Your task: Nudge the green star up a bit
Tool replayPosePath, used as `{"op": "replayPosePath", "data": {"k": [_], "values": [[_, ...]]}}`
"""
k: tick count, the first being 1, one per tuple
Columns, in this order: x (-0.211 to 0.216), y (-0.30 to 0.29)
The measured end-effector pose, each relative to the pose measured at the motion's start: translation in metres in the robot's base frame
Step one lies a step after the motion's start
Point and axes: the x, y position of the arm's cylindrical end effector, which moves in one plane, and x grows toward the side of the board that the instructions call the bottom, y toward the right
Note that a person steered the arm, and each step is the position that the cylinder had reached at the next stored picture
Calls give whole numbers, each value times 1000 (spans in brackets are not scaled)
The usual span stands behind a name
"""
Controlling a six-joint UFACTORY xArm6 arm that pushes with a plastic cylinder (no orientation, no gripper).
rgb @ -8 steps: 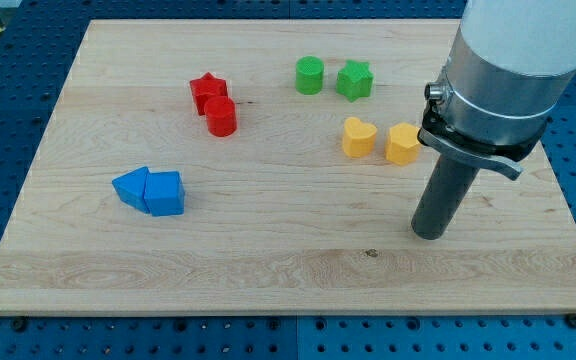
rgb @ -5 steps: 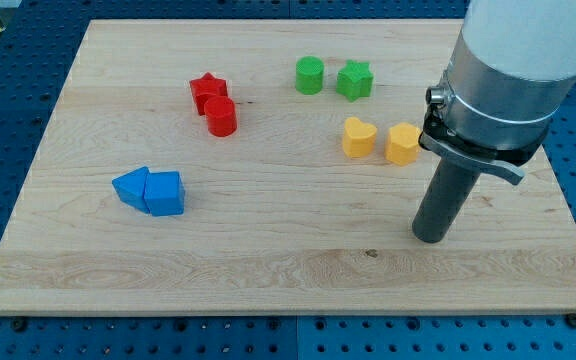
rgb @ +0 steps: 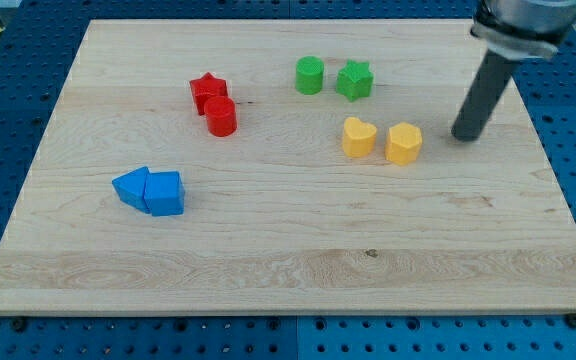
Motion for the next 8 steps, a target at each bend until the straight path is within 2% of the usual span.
{"op": "replayPosePath", "data": {"k": [1, 3, 5, 8], "values": [[-14, 0], [-45, -63], [-29, -82], [-41, -122]]}}
